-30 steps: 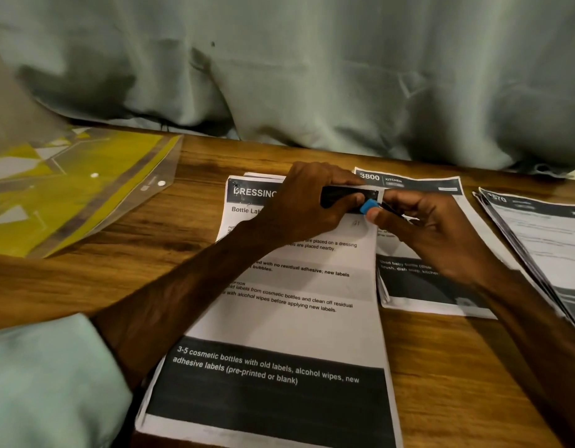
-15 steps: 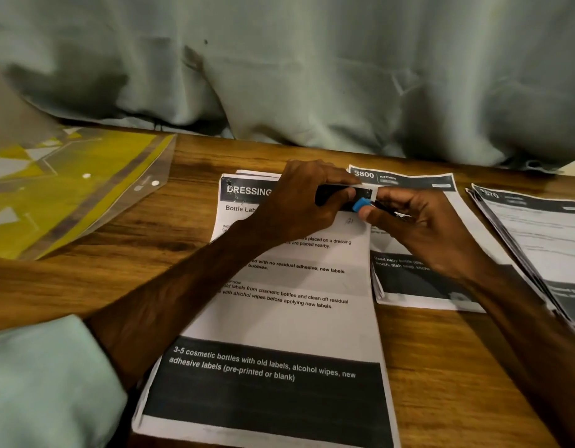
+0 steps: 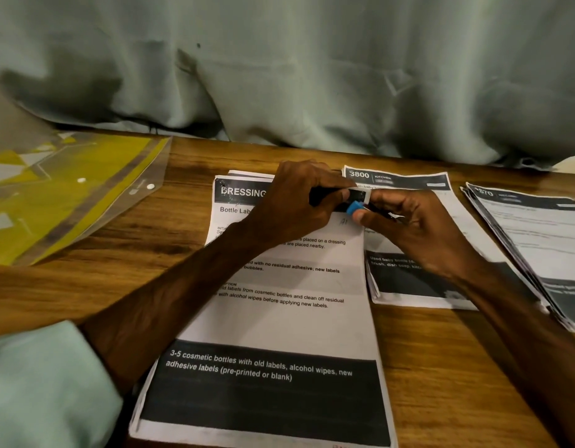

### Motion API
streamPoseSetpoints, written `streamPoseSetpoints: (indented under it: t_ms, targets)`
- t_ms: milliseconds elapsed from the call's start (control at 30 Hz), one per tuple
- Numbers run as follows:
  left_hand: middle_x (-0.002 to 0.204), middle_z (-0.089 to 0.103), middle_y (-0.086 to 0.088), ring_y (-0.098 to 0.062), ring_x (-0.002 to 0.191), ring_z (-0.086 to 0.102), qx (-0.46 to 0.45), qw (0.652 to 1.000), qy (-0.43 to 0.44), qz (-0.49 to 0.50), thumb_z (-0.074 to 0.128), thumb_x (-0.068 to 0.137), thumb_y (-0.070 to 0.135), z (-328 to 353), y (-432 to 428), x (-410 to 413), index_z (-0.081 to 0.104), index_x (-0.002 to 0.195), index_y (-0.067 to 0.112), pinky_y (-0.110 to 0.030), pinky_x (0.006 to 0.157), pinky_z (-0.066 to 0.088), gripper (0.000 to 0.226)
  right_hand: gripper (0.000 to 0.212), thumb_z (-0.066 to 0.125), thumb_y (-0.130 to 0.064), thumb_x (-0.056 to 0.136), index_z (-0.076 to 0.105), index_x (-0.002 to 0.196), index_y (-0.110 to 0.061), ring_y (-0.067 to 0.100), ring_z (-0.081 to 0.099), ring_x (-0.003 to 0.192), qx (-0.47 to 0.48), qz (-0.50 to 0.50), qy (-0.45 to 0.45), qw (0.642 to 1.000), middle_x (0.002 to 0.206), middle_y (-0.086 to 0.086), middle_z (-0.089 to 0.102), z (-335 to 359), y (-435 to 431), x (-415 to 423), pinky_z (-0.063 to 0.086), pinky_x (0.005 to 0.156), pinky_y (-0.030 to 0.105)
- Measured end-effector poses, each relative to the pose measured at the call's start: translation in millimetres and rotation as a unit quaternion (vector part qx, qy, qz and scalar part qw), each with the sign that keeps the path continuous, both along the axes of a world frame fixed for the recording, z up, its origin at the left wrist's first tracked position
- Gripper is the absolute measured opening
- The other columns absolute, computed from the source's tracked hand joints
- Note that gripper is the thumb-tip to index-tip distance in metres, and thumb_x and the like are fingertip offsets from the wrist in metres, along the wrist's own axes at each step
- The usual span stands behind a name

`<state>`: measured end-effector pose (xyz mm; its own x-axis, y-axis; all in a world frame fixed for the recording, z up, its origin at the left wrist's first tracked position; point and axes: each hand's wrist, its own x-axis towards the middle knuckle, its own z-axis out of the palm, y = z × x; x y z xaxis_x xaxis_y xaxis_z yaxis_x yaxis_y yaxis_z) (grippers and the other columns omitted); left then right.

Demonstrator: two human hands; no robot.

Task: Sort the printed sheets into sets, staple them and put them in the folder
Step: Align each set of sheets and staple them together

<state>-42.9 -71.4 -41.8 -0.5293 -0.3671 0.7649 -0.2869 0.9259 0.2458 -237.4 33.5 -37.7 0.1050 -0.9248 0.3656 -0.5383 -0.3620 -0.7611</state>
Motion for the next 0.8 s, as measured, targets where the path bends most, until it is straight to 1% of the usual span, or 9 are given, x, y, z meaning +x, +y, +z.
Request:
streamPoseSetpoints:
  t_ms: [133,200,300,367,467,567,633,733,800]
  targets:
    - [0.089,0.078,-0.004,-0.011,0.076,0.062,0.006,1.000,0.006,-0.005,0.069,0.090,0.018,0.3,0.2,0.2,0.079,0.106,0.010,-0.022,0.070,0.048,0.020,0.028,0.065,-0.027,0.091,0.072,0.118,-0.025,-0.001,0.068,0.103,-0.002,0.004,-0.006,1.000,0.110,-0.022,0.073,1.2,1.1,1.9,0.053,0.082,0.012]
    - [0.089,0.078,-0.004,-0.013,0.076,0.064,0.008,1.000,0.008,-0.009,0.070,0.090,0.018,0.2,0.0,0.5,0.079,0.107,0.010,-0.026,0.070,0.050,0.020,0.026,0.065,-0.029,0.090,0.072,0.115,-0.027,-0.001,0.069,0.102,-0.004,0.001,-0.003,1.000,0.108,-0.022,0.074,1.6,1.0,2.8,0.053,0.082,0.013]
    - [0.090,0.078,-0.005,-0.016,0.077,0.066,0.009,1.000,0.008,-0.010,0.070,0.090,0.018,0.2,-0.4,0.5,0.079,0.109,0.010,-0.032,0.071,0.054,0.022,0.024,0.064,-0.033,0.090,0.073,0.112,-0.028,0.005,0.070,0.100,-0.009,-0.008,0.007,1.000,0.106,-0.017,0.075,0.9,0.4,3.0,0.056,0.083,0.017]
    - [0.091,0.078,-0.006,-0.018,0.078,0.067,0.010,1.000,0.007,-0.008,0.070,0.090,0.019,0.1,-0.7,-0.1,0.079,0.109,0.009,-0.036,0.072,0.055,0.023,0.024,0.064,-0.034,0.091,0.073,0.112,-0.029,0.006,0.069,0.099,-0.010,-0.011,0.010,1.000,0.105,-0.017,0.075,0.5,0.3,2.9,0.056,0.083,0.019]
    - [0.092,0.078,-0.006,-0.019,0.080,0.068,0.016,1.000,0.003,-0.003,0.069,0.091,0.022,-0.4,-1.5,-0.5,0.079,0.110,0.009,-0.040,0.074,0.056,0.025,0.024,0.063,-0.034,0.090,0.071,0.113,-0.033,0.001,0.068,0.101,-0.010,-0.008,0.009,1.000,0.105,-0.025,0.073,0.8,1.1,4.1,0.053,0.080,0.013]
    - [0.093,0.078,-0.006,-0.019,0.083,0.068,0.019,1.000,-0.002,0.002,0.069,0.091,0.023,-1.0,-1.9,-0.6,0.078,0.111,0.010,-0.043,0.077,0.056,0.026,0.025,0.063,-0.033,0.091,0.070,0.114,-0.034,0.001,0.068,0.100,-0.009,-0.013,0.012,1.000,0.105,-0.026,0.073,-0.2,0.8,4.5,0.053,0.081,0.012]
    - [0.094,0.078,-0.005,-0.020,0.085,0.069,0.025,1.000,-0.002,0.005,0.068,0.091,0.024,-1.4,-2.2,-0.4,0.079,0.110,0.011,-0.046,0.079,0.056,0.026,0.026,0.064,-0.031,0.091,0.070,0.117,-0.032,0.000,0.068,0.100,-0.009,-0.018,0.010,1.000,0.107,-0.024,0.073,-1.0,0.9,4.1,0.053,0.082,0.012]
    - [0.092,0.078,-0.007,-0.024,0.086,0.070,0.023,1.000,-0.016,0.011,0.065,0.092,0.026,-2.2,-2.2,-1.3,0.080,0.106,0.011,-0.050,0.081,0.055,0.025,0.032,0.065,-0.025,0.093,0.070,0.124,-0.022,-0.002,0.067,0.104,-0.010,-0.020,0.007,1.000,0.117,-0.015,0.072,-1.5,1.7,3.7,0.052,0.083,0.011]
    - [0.094,0.078,-0.007,-0.025,0.087,0.070,0.027,0.999,-0.018,0.012,0.065,0.092,0.026,-2.4,-2.3,-1.4,0.079,0.107,0.012,-0.052,0.082,0.055,0.025,0.032,0.065,-0.022,0.094,0.070,0.125,-0.020,-0.002,0.067,0.105,-0.010,-0.018,0.008,1.000,0.118,-0.013,0.072,-1.9,1.8,3.6,0.052,0.083,0.010]
